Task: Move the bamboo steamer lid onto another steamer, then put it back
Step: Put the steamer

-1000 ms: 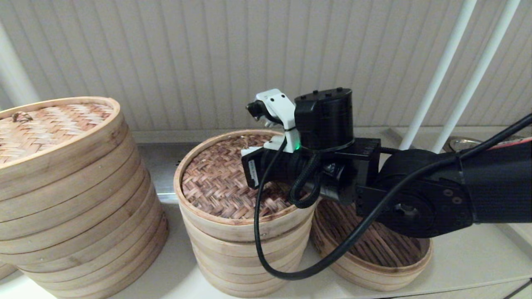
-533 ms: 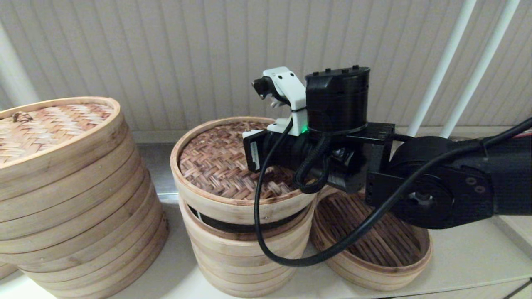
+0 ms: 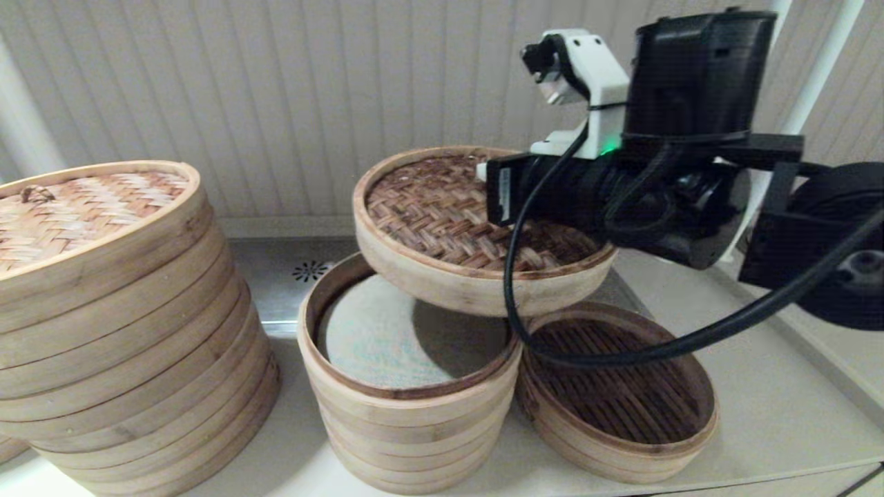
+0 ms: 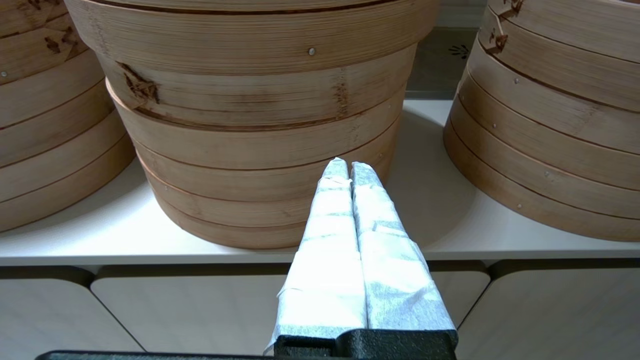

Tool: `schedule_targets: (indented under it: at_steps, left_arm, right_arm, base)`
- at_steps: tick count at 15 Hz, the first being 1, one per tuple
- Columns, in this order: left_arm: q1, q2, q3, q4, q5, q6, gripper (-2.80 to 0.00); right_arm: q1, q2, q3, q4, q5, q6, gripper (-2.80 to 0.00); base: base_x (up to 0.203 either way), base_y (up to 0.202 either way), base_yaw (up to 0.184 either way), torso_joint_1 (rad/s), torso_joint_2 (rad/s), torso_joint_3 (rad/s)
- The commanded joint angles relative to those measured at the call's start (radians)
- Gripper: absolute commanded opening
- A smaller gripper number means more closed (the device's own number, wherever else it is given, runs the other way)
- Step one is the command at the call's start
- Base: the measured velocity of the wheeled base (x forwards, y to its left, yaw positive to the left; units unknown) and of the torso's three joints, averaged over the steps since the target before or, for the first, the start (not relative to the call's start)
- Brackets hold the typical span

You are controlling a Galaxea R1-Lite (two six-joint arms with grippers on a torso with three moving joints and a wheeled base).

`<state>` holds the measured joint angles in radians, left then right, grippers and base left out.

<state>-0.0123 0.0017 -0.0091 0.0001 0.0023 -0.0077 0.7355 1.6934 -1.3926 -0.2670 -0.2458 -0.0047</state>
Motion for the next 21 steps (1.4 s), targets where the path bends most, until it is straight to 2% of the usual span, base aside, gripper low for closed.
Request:
schedule_targets:
  at_steps: [1,5,9,11,14,18,21]
  left_arm:
    - [0.0,0.0,0.0,0.0,0.001,0.0,-2.8]
    - [0.0,0.0,0.0,0.0,0.001,0.0,-2.8]
    - [0.0,0.0,0.0,0.001,0.001,0.0,-2.8]
    - [0.0,0.0,0.0,0.0,0.001,-0.002,-2.8]
    - [0.0,0.0,0.0,0.0,0.001,0.0,-2.8]
    - [0.0,0.0,0.0,0.0,0.001,0.0,-2.8]
    - [0.0,0.0,0.0,0.001,0.001,0.0,-2.8]
  right_arm:
    - [-0.076,-0.089,0.015,0.02,-0.004,-0.001,-2.8]
    - [-0.271,-0.149,0.124,0.016,-0.035,0.022,-2.8]
    - [-0.434,-0.205,0.274,0.013,-0.03,0.095,-2.8]
    - [-0.487,-0.207,0.348,0.014,-0.028,0.119,-2.8]
    - [-0.539,-0.206,0.44,0.0,0.006,0.176,-2.8]
    - [-0.563,-0.178,0.594,-0.188,0.049,0.191,-2.8]
    - [-0.561,-0.117,0.669,-0.267,0.067,0.218,-2.8]
  base:
    - [0.0,0.0,0.0,0.0,0.0,0.0]
    - [0.0,0.0,0.0,0.0,0.0,0.0]
    - [0.0,0.0,0.0,0.0,0.0,0.0]
    - [0.0,0.0,0.0,0.0,0.0,0.0]
    - [0.0,0.0,0.0,0.0,0.0,0.0]
    - [0.0,0.0,0.0,0.0,0.0,0.0]
    - [0.0,0.0,0.0,0.0,0.0,0.0]
